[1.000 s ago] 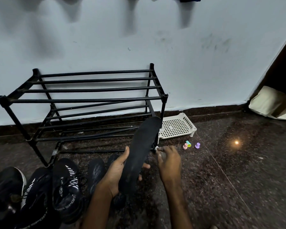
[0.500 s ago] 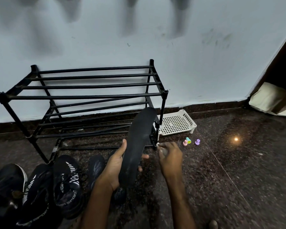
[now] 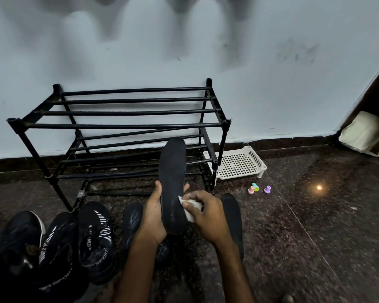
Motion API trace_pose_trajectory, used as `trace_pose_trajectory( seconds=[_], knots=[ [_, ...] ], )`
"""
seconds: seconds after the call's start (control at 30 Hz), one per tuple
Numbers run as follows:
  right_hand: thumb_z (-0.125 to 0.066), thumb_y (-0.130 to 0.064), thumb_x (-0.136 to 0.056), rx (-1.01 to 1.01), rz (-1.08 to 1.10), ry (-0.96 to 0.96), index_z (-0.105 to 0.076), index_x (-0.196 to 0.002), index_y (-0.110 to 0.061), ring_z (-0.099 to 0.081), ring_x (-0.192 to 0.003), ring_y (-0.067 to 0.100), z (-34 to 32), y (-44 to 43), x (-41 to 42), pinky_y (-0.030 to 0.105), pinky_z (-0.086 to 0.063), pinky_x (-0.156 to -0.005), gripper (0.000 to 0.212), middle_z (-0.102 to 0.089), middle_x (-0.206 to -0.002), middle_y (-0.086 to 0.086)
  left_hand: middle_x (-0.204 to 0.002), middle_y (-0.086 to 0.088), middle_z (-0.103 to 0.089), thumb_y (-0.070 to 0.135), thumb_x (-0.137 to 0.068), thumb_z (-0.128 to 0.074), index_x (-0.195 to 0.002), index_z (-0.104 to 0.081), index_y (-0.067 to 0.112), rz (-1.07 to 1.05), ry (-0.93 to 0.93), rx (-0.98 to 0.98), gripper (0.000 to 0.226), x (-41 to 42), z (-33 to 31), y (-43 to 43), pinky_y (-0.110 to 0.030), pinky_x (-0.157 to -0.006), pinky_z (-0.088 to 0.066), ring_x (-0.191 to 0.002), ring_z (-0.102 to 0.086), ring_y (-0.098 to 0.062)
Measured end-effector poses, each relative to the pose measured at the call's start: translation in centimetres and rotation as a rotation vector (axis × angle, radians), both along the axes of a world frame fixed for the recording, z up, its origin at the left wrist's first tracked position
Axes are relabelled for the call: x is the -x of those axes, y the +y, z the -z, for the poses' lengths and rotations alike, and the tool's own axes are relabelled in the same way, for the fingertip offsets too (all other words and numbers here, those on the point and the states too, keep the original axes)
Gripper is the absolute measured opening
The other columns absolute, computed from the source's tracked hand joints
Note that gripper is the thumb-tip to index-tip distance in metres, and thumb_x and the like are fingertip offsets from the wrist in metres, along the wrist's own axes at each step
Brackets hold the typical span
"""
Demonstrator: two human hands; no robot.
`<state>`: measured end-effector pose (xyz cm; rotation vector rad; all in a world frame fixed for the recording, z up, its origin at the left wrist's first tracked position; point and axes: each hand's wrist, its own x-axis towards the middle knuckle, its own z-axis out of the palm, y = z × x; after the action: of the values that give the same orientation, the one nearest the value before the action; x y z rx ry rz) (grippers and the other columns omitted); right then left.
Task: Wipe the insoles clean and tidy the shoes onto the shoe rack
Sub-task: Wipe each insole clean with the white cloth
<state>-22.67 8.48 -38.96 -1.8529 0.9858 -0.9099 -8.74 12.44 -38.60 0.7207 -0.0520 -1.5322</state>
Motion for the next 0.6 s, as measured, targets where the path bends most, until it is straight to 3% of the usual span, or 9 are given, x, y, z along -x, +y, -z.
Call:
trace_pose_trajectory(
  seconds=[0.13,0.27,0.37,0.47,0.6],
  knots=[
    [-0.075,-0.015,-0.085,-0.377,-0.346,0.035,-0.074,-0.083,-0.023,-0.059,-0.070,0.004,-0.1,-0.5,2.5,0.025,-0.047,-0.066,0.009,-0.069,-0.076,-0.008,-0.132,-0.020,-0.061,0.054,-0.098,-0.039,-0.137,-0.053,0.007,-0.041,-0.017,0.017,0.063,-0.5,0.2,0.3,-0.042,-0.091,-0.056,-0.123,-0.059,-0.028],
    [-0.071,-0.004,-0.086,-0.415,-0.210,-0.289,-0.071,-0.088,-0.009,-0.059,-0.068,0.004,-0.7,-0.7,3.0,0.018,-0.047,-0.063,0.005,-0.069,-0.073,-0.007,-0.138,-0.021,-0.056,0.046,-0.099,-0.041,-0.139,-0.051,0.003,-0.065,-0.010,0.047,0.060,-0.6,0.3,0.3,-0.043,-0.102,-0.046,-0.127,-0.056,-0.030],
    [-0.070,-0.004,-0.087,-0.379,-0.109,-0.427,-0.071,-0.091,-0.007,-0.066,-0.080,0.013,-0.9,-0.8,1.7,0.025,-0.054,-0.072,0.005,-0.073,-0.086,0.007,-0.134,-0.023,-0.058,0.047,-0.098,-0.042,-0.129,-0.059,-0.003,-0.026,0.003,0.044,0.061,-0.1,-0.1,0.3,-0.044,-0.096,-0.052,-0.117,-0.063,-0.031],
    [-0.070,-0.003,-0.087,-0.312,-0.139,-0.343,-0.070,-0.093,-0.004,-0.066,-0.084,0.013,-0.5,-0.4,0.9,0.027,-0.054,-0.075,0.005,-0.073,-0.090,0.006,-0.126,-0.020,-0.064,0.050,-0.099,-0.039,-0.121,-0.064,-0.003,-0.013,0.005,0.057,0.063,0.3,-0.4,0.3,-0.045,-0.078,-0.060,-0.101,-0.069,-0.031],
    [-0.070,-0.005,-0.088,-0.502,-0.502,-0.017,-0.070,-0.092,-0.009,-0.058,-0.070,0.001,-0.4,-0.6,3.9,0.016,-0.045,-0.065,0.006,-0.068,-0.077,-0.011,-0.137,-0.022,-0.056,0.046,-0.101,-0.040,-0.134,-0.056,0.001,-0.053,-0.016,0.058,0.058,-0.2,0.2,0.2,-0.042,-0.102,-0.048,-0.116,-0.062,-0.028]
  ],
)
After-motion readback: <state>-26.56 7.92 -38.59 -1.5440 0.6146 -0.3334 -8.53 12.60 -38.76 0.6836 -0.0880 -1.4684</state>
